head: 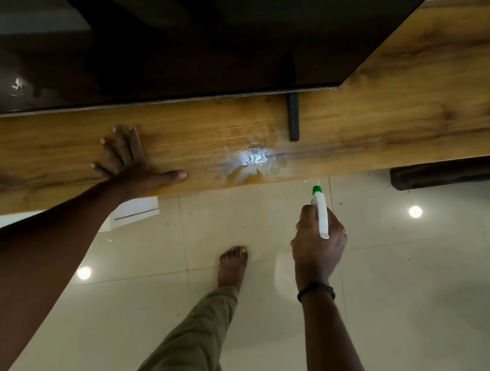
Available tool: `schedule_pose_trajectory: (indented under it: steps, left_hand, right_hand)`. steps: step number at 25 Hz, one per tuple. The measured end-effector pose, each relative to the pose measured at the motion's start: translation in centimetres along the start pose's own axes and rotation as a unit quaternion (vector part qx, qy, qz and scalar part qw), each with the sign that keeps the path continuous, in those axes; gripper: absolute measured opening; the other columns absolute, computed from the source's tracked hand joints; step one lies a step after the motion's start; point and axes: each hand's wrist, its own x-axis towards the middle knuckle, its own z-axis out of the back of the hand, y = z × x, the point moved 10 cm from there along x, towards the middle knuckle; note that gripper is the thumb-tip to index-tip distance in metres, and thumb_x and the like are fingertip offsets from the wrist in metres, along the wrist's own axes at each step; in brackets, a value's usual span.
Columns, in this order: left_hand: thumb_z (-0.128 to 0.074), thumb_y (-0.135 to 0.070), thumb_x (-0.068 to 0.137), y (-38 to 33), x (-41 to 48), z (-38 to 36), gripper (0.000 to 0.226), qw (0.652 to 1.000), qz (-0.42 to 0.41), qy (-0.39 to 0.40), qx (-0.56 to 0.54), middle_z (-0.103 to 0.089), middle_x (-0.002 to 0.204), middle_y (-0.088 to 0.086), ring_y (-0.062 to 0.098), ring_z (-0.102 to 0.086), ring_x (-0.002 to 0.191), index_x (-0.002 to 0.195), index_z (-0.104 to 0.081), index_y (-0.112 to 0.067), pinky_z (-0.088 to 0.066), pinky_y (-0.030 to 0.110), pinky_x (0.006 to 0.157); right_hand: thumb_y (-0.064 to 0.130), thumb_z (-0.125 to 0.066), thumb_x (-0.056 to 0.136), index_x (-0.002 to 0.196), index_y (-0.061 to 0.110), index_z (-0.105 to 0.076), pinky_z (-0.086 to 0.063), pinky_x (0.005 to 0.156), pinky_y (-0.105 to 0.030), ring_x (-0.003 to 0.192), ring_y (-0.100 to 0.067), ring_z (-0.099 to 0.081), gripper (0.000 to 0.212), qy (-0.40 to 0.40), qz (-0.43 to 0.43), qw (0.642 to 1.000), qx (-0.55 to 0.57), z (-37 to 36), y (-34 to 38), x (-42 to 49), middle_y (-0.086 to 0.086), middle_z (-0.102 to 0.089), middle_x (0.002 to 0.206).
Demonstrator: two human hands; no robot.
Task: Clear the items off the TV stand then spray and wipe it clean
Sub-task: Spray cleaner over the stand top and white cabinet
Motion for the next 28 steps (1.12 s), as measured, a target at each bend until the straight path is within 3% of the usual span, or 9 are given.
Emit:
schedule_pose_trajectory:
  steps: [6,9,10,11,12,14,19,22,28]
  left_hand:
    - [-0.012,-0.008,0.114,-2.8,-10.4,8.7,0.046,0.997,-0.036,0.026,-0.060,-0.017,0.167,0.022,0.027,-0.022,0.155,0.157,-0.011,0.006,-0.016,0.035,0.123]
    - [-0.021,-0.007,0.113,-1.5,-17.3,22.4,0.052,0.933,-0.180,-0.219,-0.223,-0.017,0.141,0.052,0.021,-0.004,0.155,0.152,0.009,0.010,-0.005,0.029,0.119]
    - [-0.025,-0.010,0.113,-0.8,-18.3,23.9,0.055,0.899,-0.251,-0.279,-0.226,-0.025,0.131,0.047,0.018,0.000,0.154,0.152,0.011,0.006,-0.024,0.014,0.029]
    - [-0.029,-0.025,0.114,1.2,-15.9,23.0,0.065,0.920,-0.192,-0.293,-0.177,-0.017,0.149,0.042,0.021,0.007,0.156,0.156,0.013,0.001,0.013,0.091,0.082]
    - [-0.029,-0.044,0.111,4.7,-12.5,22.6,0.077,0.947,-0.088,-0.270,-0.151,0.005,0.164,0.033,0.028,0.016,0.157,0.160,0.017,-0.006,0.012,0.083,0.105]
    - [-0.023,-0.065,0.103,11.4,-6.3,20.9,0.087,0.963,0.052,-0.234,-0.119,0.026,0.168,0.014,0.035,0.022,0.155,0.163,0.015,-0.015,0.009,0.067,0.121]
    - [0.002,-0.099,0.072,13.2,-0.2,20.1,0.114,0.969,0.010,-0.223,-0.109,0.022,0.169,0.010,0.039,0.018,0.155,0.161,0.016,-0.028,0.013,0.072,0.114]
    - [-0.010,-0.097,0.080,14.7,1.5,19.9,0.110,0.969,0.016,-0.233,-0.085,0.021,0.169,0.012,0.042,0.018,0.155,0.162,0.015,-0.029,0.014,0.072,0.112]
    - [0.007,-0.103,0.065,14.0,1.3,19.9,0.119,0.966,0.003,-0.227,-0.120,0.027,0.167,0.004,0.036,0.024,0.154,0.159,0.018,-0.031,0.019,0.069,0.112]
  right_hand:
    - [0.043,-0.051,0.086,0.071,0.018,-0.056,-0.053,0.056,-0.035,0.054,-0.023,-0.060,0.029,0.051,0.037,0.998,-0.007,-2.3,0.6,-5.4,0.000,-0.059,0.058]
    - [0.036,-0.054,0.086,0.062,0.022,-0.043,-0.033,0.049,-0.024,0.046,-0.013,-0.041,0.029,0.052,0.076,0.996,0.004,-4.7,2.7,-8.9,0.004,-0.046,0.051]
    - [0.035,-0.053,0.084,0.060,0.022,-0.040,-0.031,0.050,-0.025,0.046,-0.014,-0.037,0.030,0.053,0.066,0.996,0.008,-5.6,2.8,-9.7,0.004,-0.042,0.050]
    - [0.035,-0.051,0.083,0.059,0.022,-0.037,-0.030,0.051,-0.027,0.047,-0.015,-0.035,0.031,0.050,0.049,0.997,0.013,-6.3,2.9,-10.2,0.003,-0.039,0.049]
    - [0.035,-0.050,0.082,0.058,0.022,-0.035,-0.030,0.052,-0.028,0.048,-0.016,-0.033,0.031,0.044,0.032,0.998,0.020,-6.8,2.9,-10.6,0.003,-0.038,0.049]
    - [0.037,-0.049,0.082,0.058,0.025,-0.034,-0.030,0.051,-0.027,0.048,-0.015,-0.033,0.031,0.034,0.023,0.999,0.031,-7.8,3.3,-11.0,0.004,-0.037,0.049]
    - [0.050,-0.043,0.082,0.061,0.032,-0.038,-0.033,0.054,-0.026,0.048,-0.012,-0.040,0.028,0.066,0.077,0.994,0.040,-11.0,7.2,-10.5,0.009,-0.042,0.052]
    - [0.050,-0.045,0.082,0.064,0.028,-0.043,-0.043,0.058,-0.029,0.051,-0.012,-0.041,0.029,0.091,0.073,0.992,0.037,-13.1,8.7,-9.7,0.008,-0.045,0.054]
    - [0.048,-0.045,0.088,0.072,0.029,-0.051,-0.037,0.053,-0.018,0.048,-0.008,-0.044,0.026,0.036,0.119,0.989,0.076,-11.7,7.1,-13.8,0.012,-0.045,0.055]
